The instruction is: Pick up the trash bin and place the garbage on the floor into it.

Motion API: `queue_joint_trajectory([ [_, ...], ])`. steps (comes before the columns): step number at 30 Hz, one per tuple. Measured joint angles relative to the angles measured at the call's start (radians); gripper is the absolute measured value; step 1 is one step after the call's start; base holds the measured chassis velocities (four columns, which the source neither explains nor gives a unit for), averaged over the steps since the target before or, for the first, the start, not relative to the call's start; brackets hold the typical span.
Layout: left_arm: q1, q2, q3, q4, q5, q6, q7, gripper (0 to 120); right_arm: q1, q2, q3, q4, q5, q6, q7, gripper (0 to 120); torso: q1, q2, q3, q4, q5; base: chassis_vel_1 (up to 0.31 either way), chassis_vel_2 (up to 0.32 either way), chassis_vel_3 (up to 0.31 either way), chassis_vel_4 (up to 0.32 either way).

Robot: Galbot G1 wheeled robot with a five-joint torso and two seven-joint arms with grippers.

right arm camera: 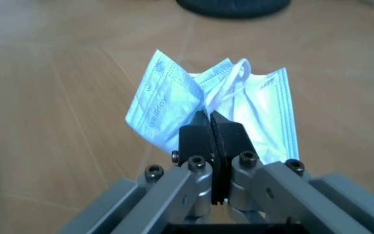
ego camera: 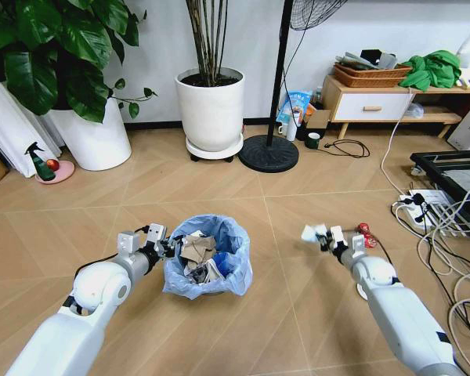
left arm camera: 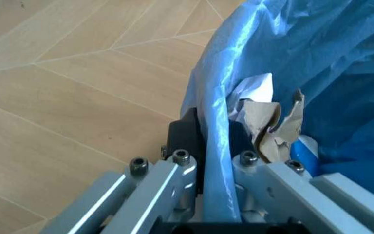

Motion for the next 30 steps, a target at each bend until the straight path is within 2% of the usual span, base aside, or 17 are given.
queue_joint_trajectory([
  [7,0.007,-0.007,0.004,0.013,0.024,-0.001,0.009,1,-0.054,-0.062,-0.029,0.26,0.076,-0.038,0.0,0,0.0,0.0,0.0,-0.0003,0.0,0.0,0.0,0.0,0.0],
  [8,0.007,-0.007,0.004,0.013,0.024,-0.001,0.009,1,-0.054,-0.062,-0.029,0.26,0.076,-0.038,0.0,0,0.0,0.0,0.0,-0.0003,0.0,0.0,0.0,0.0,0.0],
  [11,0.004,-0.007,0.006,0.019,0.024,-0.001,0.01,1,-0.078,-0.104,-0.061,0.406,0.131,-0.051,0.004,0,0.0,0.0,0.0,-0.0002,0.0004,0.0,0.0,0.0,0.0],
  [12,0.004,-0.007,0.006,0.019,0.024,-0.001,0.01,1,-0.078,-0.104,-0.061,0.406,0.131,-0.051,0.004,0,0.0,0.0,0.0,-0.0002,0.0004,0.0,0.0,0.0,0.0],
  [14,0.002,-0.004,0.007,0.021,0.023,-0.001,0.01,1,-0.081,-0.128,-0.076,0.482,0.162,-0.057,0.005,0,0.0,0.0,0.0,-0.0003,-0.0005,0.0,0.0,0.0,0.0],
  [16,0.001,-0.004,0.008,0.026,0.022,-0.001,0.011,1,-0.07,-0.148,-0.101,0.545,0.199,-0.063,0.006,0,0.0,0.0,0.0,-0.0004,0.0005,0.0,0.0,0.0,0.0],
  [19,-0.004,-0.005,0.013,0.031,0.022,-0.001,0.013,1,-0.045,-0.158,-0.131,0.588,0.228,-0.072,0.011,0,0.0,0.0,0.0,-0.0003,-0.0005,0.0,0.0,0.0,0.0],
  [23,-0.012,-0.006,0.022,0.037,0.019,0.0,0.013,1,0.006,-0.166,-0.197,0.632,0.271,-0.089,0.013,0,0.0,0.0,0.0,-0.0003,0.0001,0.0,0.0,0.0,0.0],
  [30,-0.018,-0.006,0.027,0.043,0.016,0.002,0.012,1,0.12,-0.165,-0.391,0.668,0.304,-0.095,0.019,0,0.0,0.0,0.0,-0.0001,0.0001,0.0,0.0,0.0,0.0],
])
